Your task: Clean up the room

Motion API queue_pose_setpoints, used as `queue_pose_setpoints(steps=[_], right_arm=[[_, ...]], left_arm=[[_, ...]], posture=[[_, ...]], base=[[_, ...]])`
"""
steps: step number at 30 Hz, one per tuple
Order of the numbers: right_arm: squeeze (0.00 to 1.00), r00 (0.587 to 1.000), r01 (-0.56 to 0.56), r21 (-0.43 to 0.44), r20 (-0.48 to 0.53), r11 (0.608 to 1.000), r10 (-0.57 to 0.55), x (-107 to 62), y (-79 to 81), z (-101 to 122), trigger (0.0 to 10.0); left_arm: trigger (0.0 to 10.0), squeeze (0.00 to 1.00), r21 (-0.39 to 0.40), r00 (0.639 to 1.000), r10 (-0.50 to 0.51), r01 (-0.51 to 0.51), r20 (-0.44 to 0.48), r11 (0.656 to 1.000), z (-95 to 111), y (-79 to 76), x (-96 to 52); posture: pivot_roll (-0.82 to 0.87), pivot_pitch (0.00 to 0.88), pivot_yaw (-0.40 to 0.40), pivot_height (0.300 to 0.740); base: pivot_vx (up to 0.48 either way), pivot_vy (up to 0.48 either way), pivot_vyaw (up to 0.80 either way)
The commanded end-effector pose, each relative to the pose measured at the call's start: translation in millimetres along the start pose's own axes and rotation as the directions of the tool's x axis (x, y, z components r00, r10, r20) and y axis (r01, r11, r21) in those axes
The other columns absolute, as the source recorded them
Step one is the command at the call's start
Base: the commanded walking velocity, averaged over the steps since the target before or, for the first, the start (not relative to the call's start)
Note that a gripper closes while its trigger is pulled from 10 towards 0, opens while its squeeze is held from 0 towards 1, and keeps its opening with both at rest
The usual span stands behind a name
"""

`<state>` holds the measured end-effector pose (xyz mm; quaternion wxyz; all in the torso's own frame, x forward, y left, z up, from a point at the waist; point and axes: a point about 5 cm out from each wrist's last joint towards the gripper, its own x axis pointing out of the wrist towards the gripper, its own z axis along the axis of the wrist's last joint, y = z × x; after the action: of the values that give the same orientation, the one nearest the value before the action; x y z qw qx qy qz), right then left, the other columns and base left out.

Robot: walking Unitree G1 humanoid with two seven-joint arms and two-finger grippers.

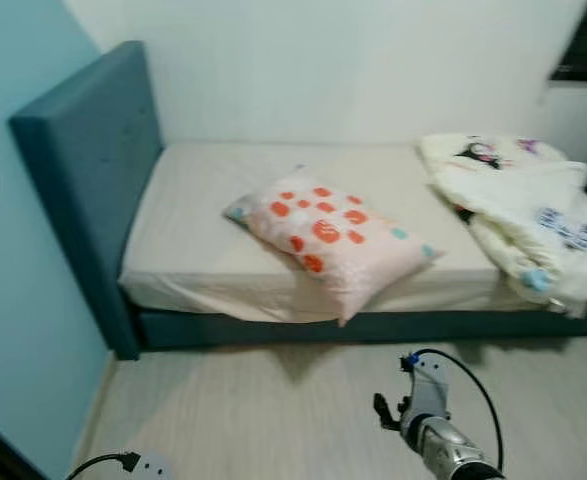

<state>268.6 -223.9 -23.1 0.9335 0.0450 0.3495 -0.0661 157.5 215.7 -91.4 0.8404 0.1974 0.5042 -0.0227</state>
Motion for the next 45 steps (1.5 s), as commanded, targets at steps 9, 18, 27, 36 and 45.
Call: queue_pose_setpoints(steps=[9, 18, 27, 36, 45], right_arm=[[0.0, 0.996, -0.086, -0.067, -0.038, 0.994, 0.084, -0.2, 24.0, -15.0, 10.0], [0.0, 0.973, -0.224, -0.231, -0.109, 0.947, 0.204, -1.9, 53.3, -28.7, 10.0], [0.0, 0.958, -0.284, -0.313, -0.119, 0.906, 0.259, -2.4, 63.3, -27.7, 10.0], [0.0, 0.96, -0.281, -0.364, -0.104, 0.888, 0.261, -1.3, 70.1, -21.7, 10.0], [0.0, 0.962, -0.271, -0.337, -0.05, 0.902, 0.27, -9.9, 67.0, -46.0, 10.0]], left_arm=[[10.0, 0.0, 0.021, 1.0, 0.016, -0.016, 0.008, 1.0, 5.9, 10.4, 1.1], [10.0, 0.0, -0.205, 0.989, 0.146, -0.146, -0.019, 0.968, 5.1, 36.0, 0.4], [10.0, 0.0, -0.276, 0.99, 0.138, -0.127, 0.022, 0.953, 13.7, 32.2, 1.2], [10.0, 0.0, -0.134, 0.984, -0.052, 0.076, 0.169, 0.988, 26.7, 3.7, 0.5], [10.0, 0.0, -0.255, 0.932, -0.041, 0.14, 0.359, 0.957, 37.1, 9.7, -5.8]], posture=[[-0.1, 0.007, -0.014, 0.74], [-0.08, 0.024, -0.03, 0.74], [-0.01, 0.046, -0.065, 0.74], [0.0, 0.034, -0.075, 0.74], [0.01, 0.038, -0.029, 0.74]], base=[[0.0, 0.0, -0.54], [0.0, 0.0, 0.0], [0.0, 0.0, 0.0], [0.0, 0.0, 0.0], [0.0, 0.0, 0.0]])
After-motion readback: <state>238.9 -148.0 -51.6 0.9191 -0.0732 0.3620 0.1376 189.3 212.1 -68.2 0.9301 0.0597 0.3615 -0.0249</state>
